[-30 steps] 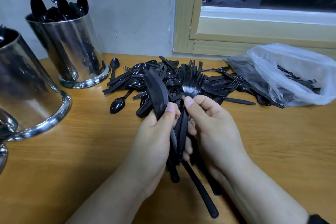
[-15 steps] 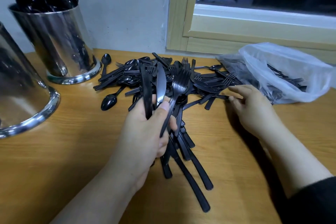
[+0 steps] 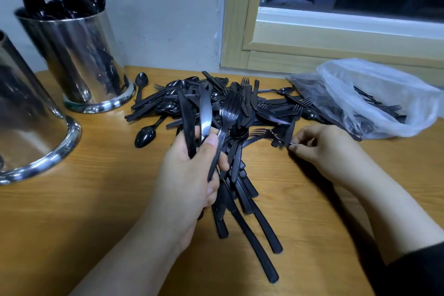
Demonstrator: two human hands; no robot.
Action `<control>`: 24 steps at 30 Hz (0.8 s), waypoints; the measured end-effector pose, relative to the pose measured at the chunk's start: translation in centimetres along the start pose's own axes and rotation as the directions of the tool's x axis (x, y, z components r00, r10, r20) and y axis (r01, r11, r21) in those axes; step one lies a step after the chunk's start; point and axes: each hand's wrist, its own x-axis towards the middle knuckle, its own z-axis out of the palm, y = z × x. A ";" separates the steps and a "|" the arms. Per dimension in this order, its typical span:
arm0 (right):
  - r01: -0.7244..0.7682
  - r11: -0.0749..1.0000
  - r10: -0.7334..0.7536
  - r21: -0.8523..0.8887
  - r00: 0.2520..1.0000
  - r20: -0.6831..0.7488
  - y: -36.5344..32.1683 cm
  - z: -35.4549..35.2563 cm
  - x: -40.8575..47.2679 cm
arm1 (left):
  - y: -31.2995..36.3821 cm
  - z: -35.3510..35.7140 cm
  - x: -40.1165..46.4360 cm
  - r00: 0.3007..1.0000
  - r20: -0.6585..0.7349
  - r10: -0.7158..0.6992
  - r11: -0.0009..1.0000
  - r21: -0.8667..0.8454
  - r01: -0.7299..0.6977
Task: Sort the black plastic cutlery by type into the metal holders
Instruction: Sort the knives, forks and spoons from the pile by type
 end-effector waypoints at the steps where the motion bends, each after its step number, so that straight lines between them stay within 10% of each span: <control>1: 0.003 0.999 -0.006 0.049 0.999 0.048 -0.2 -0.1 -0.4 | 0.1 0.0 0.0 1.000 -0.006 0.000 1.000 0.006 0.000; 10: 0.014 0.633 -0.153 0.774 0.982 0.107 -4.9 0.2 -3.2 | 0.6 0.2 -0.4 0.998 -0.056 -0.013 1.000 0.013 0.014; 24: 0.054 0.509 -0.192 0.859 0.980 0.052 -10.3 4.5 -6.3 | 0.5 0.7 -0.6 0.998 -0.054 0.040 0.990 0.137 -0.032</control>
